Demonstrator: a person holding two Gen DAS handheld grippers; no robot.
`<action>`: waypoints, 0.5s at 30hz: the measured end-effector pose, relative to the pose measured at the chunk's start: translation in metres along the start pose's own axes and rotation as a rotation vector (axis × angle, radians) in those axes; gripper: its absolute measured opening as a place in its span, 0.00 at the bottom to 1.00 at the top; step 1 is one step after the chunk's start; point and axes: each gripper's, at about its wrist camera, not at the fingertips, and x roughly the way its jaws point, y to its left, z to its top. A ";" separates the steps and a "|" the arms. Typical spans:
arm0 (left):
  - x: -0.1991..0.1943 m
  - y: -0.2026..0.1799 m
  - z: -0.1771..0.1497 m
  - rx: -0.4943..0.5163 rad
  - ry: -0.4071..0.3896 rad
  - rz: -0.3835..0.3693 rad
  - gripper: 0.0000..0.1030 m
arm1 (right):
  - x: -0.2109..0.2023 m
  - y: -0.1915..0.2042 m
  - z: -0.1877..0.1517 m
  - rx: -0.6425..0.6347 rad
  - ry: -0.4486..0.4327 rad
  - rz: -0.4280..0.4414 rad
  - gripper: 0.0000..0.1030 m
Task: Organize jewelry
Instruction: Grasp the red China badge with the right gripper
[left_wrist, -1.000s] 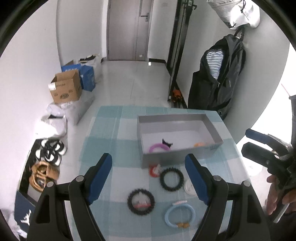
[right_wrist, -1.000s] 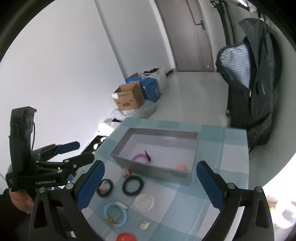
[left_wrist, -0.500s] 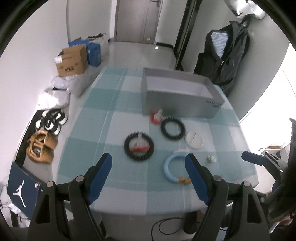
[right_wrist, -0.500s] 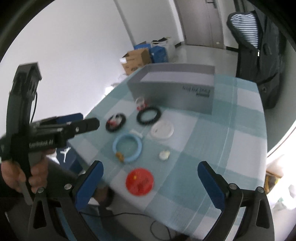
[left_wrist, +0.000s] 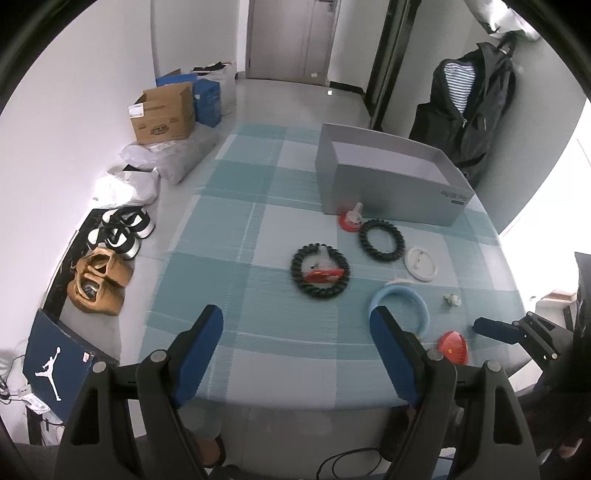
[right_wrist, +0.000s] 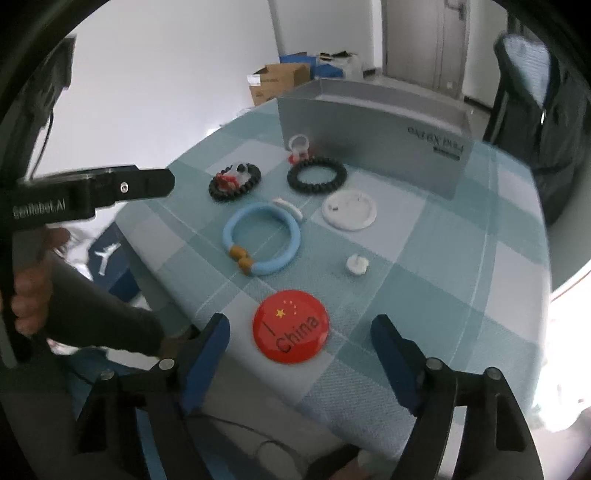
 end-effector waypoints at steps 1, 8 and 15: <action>0.000 0.002 -0.001 0.000 0.001 0.000 0.76 | 0.002 0.003 0.001 -0.013 0.007 -0.017 0.71; 0.002 0.011 -0.004 -0.023 0.020 -0.004 0.76 | 0.001 0.010 -0.001 -0.042 0.001 -0.066 0.58; 0.004 0.011 -0.005 -0.016 0.030 -0.004 0.76 | 0.003 0.014 0.004 -0.049 0.003 -0.067 0.41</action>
